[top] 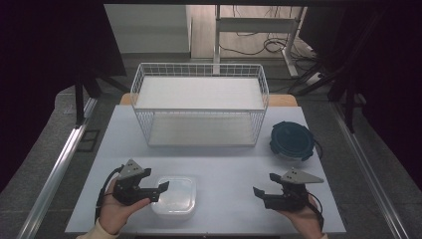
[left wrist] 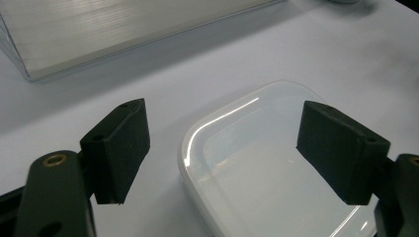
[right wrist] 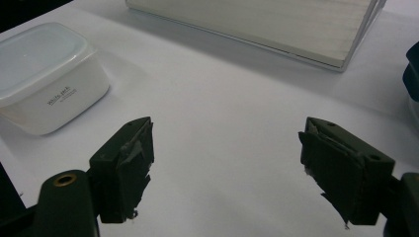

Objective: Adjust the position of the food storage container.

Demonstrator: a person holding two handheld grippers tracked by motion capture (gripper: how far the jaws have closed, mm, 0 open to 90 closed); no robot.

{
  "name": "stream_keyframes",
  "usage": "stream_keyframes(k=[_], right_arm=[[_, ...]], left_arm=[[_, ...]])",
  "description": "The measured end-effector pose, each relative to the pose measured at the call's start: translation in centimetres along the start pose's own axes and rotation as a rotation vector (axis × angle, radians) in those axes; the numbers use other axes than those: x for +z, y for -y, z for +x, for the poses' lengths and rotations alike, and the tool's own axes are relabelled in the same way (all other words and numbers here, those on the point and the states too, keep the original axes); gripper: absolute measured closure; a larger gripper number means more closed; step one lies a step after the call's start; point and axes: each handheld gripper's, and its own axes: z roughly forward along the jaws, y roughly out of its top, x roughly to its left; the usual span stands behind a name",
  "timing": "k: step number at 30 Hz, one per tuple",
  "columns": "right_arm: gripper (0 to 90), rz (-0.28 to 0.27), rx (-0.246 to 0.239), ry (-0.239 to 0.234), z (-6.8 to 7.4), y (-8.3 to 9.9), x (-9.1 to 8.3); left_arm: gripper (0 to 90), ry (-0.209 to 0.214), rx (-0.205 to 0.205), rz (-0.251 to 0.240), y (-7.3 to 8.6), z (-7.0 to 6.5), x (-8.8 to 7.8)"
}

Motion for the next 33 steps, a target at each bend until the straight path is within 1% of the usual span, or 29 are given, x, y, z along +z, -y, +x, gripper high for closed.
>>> stream_keyframes(k=[4,8,12,18,21,25,28,30,33], right_arm=[[20.9,0.001,0.001,0.001,0.1,0.1,0.0],[21.1,0.001,0.002,0.008,0.2,0.2,-0.2],[22.5,0.004,-0.004,0.006,0.3,0.2,-0.3],[26.1,0.033,-0.011,-0.002,0.3,0.2,-0.1],[29.1,0.046,-0.011,-0.008,0.1,0.0,0.0],[32.1,0.056,-0.018,-0.019,-0.1,-0.4,0.0],[33.1,0.072,-0.02,-0.006,-0.4,-1.0,0.1],[34.9,0.086,-0.021,-0.002,-0.9,-1.6,0.1],[40.8,0.118,-0.003,-0.022,-2.3,-2.9,0.1]], left_arm=[[20.0,0.003,0.001,0.002,-0.1,0.1,0.1],[19.8,0.01,0.007,0.003,-0.2,-0.2,0.2],[19.5,0.015,0.012,0.007,-0.2,-0.3,0.2],[19.5,0.025,0.005,0.015,-0.2,-0.2,0.4],[19.2,0.036,0.007,0.014,-0.2,-0.2,0.4],[19.1,0.036,0.005,0.013,-0.3,-0.1,0.2],[19.1,0.038,0.003,0.013,-0.5,0.0,0.0],[19.0,0.037,0.007,0.006,-0.6,0.2,-0.2],[18.9,0.044,0.008,0.001,-0.6,0.5,-0.3]])
